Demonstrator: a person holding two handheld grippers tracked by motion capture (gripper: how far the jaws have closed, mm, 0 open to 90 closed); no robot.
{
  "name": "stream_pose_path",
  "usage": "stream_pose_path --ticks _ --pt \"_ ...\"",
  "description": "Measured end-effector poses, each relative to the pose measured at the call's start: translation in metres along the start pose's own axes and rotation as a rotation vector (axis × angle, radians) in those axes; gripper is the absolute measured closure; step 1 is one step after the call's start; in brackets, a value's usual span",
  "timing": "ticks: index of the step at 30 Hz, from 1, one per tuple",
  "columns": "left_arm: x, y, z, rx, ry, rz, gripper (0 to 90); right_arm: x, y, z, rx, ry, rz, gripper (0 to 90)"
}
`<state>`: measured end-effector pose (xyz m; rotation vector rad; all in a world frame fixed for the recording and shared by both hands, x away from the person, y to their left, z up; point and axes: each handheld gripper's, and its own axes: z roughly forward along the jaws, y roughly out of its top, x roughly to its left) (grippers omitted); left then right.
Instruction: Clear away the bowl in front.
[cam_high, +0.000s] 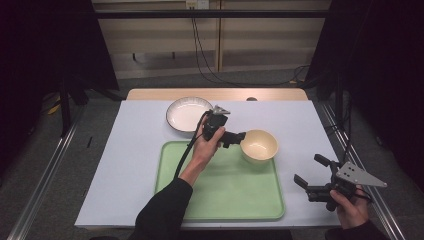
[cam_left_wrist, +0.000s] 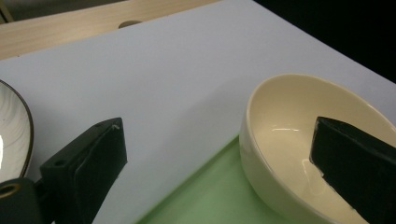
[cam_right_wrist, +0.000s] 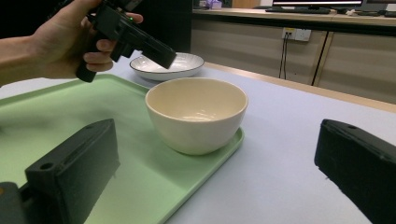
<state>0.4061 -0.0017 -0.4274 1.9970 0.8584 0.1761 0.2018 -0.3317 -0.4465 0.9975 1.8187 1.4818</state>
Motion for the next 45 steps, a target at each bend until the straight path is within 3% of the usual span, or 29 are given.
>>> stream_pose_path --ticks 4,7,12,17,19,22,25,29,31,33,35,38,40,42,45 --pt "0.004 -0.002 -0.014 -0.037 0.024 0.007 3.1 0.0 0.0 0.001 0.0 0.0 -0.006 0.0" --pt "0.007 -0.004 -0.027 -0.07 0.08 0.03 3.0 -0.001 0.0 0.0 -0.001 -0.002 -0.006 0.0" --pt "0.013 -0.008 -0.04 -0.091 0.109 0.043 2.3 -0.001 0.0 0.001 -0.002 -0.004 -0.007 0.0" --pt "0.014 -0.017 -0.052 -0.152 0.128 0.058 2.0 0.0 0.0 0.0 -0.002 -0.004 -0.004 0.0" --pt "0.014 -0.021 -0.056 -0.133 0.141 0.085 2.3 -0.001 0.001 0.0 -0.003 -0.006 -0.007 0.0" --pt "0.015 -0.026 -0.066 -0.149 0.123 0.047 2.5 0.0 0.001 0.0 -0.003 -0.007 -0.008 0.0" --pt "0.015 -0.029 -0.077 -0.145 0.155 0.049 2.8 -0.001 0.001 0.0 -0.005 -0.008 -0.01 0.0" --pt "0.017 -0.035 -0.092 -0.167 0.157 0.016 2.7 -0.001 0.001 0.0 -0.011 -0.006 -0.006 0.0" --pt "0.017 -0.039 -0.098 -0.179 0.156 0.018 2.3 -0.001 0.001 0.0 -0.007 -0.006 -0.006 0.0" --pt "0.018 -0.042 -0.103 -0.155 0.157 0.041 2.6 -0.001 0.001 0.0 -0.007 -0.008 -0.008 0.0" --pt "0.019 -0.046 -0.109 -0.155 0.197 0.053 2.4 -0.001 0.001 0.0 -0.007 -0.009 -0.009 0.0" --pt "0.023 -0.052 -0.118 -0.185 0.199 0.008 1.4 -0.001 0.001 0.0 -0.008 -0.006 -0.007 0.0" --pt "0.025 -0.056 -0.121 -0.199 0.216 0.003 1.4 -0.001 0.001 0.0 -0.008 -0.011 -0.009 0.0" --pt "0.025 -0.061 -0.126 -0.216 0.244 0.017 1.9 0.0 0.001 0.001 -0.007 -0.011 -0.01 0.0" --pt "0.024 -0.069 -0.133 -0.217 0.25 0.033 1.6 -0.001 0.001 0.0 -0.009 -0.012 -0.011 0.0"
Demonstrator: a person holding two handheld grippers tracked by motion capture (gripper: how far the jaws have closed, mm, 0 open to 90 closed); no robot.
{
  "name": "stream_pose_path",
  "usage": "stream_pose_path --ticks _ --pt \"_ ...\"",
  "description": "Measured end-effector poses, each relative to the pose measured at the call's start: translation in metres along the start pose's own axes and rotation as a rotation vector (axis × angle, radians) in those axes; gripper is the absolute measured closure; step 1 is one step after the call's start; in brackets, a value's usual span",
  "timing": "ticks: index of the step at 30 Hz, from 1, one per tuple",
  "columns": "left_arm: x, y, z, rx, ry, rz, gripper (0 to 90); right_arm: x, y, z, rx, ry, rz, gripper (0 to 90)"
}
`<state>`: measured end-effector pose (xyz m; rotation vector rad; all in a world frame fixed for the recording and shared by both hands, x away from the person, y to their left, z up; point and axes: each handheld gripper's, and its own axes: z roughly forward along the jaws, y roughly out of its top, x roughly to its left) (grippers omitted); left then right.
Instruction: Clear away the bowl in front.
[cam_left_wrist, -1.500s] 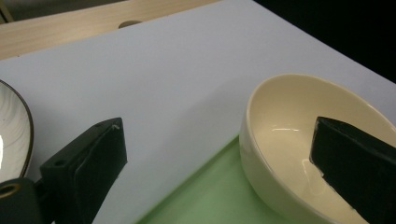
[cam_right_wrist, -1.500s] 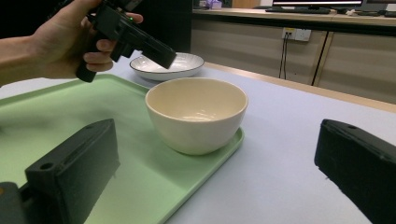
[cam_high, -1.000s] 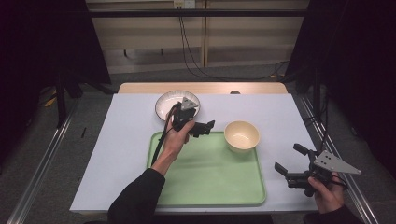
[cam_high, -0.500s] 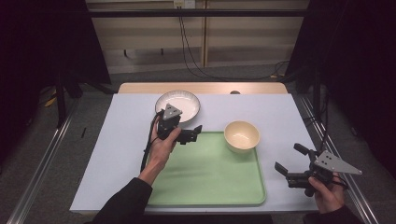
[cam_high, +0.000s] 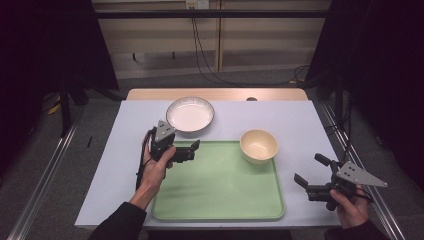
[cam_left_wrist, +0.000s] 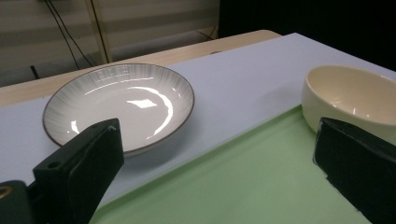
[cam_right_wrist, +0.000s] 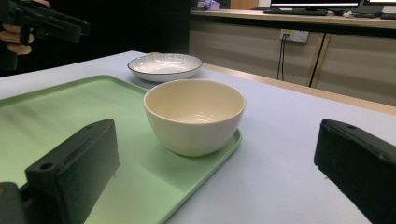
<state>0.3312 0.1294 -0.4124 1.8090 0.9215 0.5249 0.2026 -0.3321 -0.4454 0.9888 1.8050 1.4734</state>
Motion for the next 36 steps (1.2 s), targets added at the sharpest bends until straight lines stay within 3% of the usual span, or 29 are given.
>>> stream_pose_path --ticks 3,10,13,14,16,24,31,36 --pt "0.002 -0.004 -0.014 -0.015 0.0 -0.006 1.5 0.0 0.0 0.0 0.0 -0.001 0.002 0.0" --pt "0.007 -0.015 -0.043 -0.043 0.018 0.023 1.2 0.0 0.0 0.001 -0.001 0.001 0.0 0.0" --pt "0.008 -0.024 -0.053 -0.053 0.081 0.026 1.7 0.0 0.0 0.001 0.003 -0.001 0.005 0.0" --pt "0.009 -0.027 -0.055 -0.064 0.089 0.014 1.5 0.0 0.0 0.001 0.002 -0.001 0.005 0.0" --pt "0.01 -0.032 -0.061 -0.064 0.107 0.028 1.4 0.0 0.0 0.001 0.003 0.0 0.003 0.0" --pt "0.01 -0.052 -0.082 -0.069 0.096 -0.004 1.4 0.001 0.0 0.001 0.006 0.001 0.007 0.0" --pt "0.013 -0.07 -0.105 -0.075 0.153 -0.004 1.2 0.001 -0.001 0.001 0.011 -0.006 0.0 0.0" --pt "0.011 -0.076 -0.117 -0.088 0.142 -0.019 1.4 0.0 -0.001 0.002 0.024 -0.011 0.0 0.0"
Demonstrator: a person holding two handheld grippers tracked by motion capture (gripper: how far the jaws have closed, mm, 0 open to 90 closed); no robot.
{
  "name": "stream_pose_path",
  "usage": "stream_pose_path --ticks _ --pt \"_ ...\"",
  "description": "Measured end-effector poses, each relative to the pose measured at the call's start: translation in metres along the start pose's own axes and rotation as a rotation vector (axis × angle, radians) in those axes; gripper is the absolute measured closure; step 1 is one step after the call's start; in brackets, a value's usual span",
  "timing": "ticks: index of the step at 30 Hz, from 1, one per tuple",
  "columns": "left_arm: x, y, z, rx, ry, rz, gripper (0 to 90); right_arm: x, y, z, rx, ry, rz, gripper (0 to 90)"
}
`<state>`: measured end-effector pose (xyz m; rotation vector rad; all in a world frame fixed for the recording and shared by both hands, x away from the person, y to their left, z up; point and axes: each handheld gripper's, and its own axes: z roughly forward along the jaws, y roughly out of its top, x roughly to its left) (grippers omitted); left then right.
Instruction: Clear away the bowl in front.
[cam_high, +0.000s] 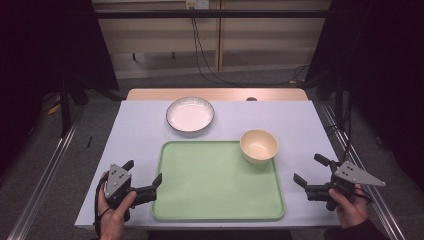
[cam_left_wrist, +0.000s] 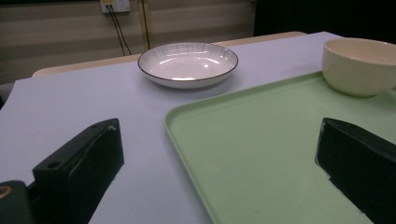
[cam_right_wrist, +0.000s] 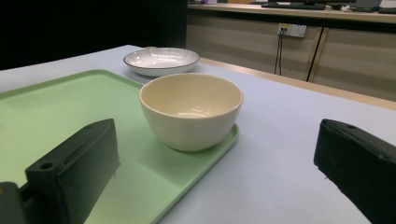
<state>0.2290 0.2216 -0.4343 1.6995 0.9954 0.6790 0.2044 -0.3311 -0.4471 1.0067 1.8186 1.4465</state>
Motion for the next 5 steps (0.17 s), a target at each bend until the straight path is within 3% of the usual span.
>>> stream_pose_path --ticks 2,4,5 --pt "0.0008 -0.002 -0.0029 -0.012 -0.019 -0.016 0.6 -0.0006 -0.0012 0.0018 0.016 -0.004 -0.003 0.0" --pt "0.0014 -0.0011 -0.0021 -0.018 -0.008 -0.033 1.2 -0.0011 -0.0021 0.0044 0.043 -0.013 -0.008 0.0" --pt "0.0022 -0.0005 -0.0021 -0.026 -0.013 -0.029 1.4 -0.0028 -0.0032 0.0081 0.083 -0.022 -0.037 0.4"
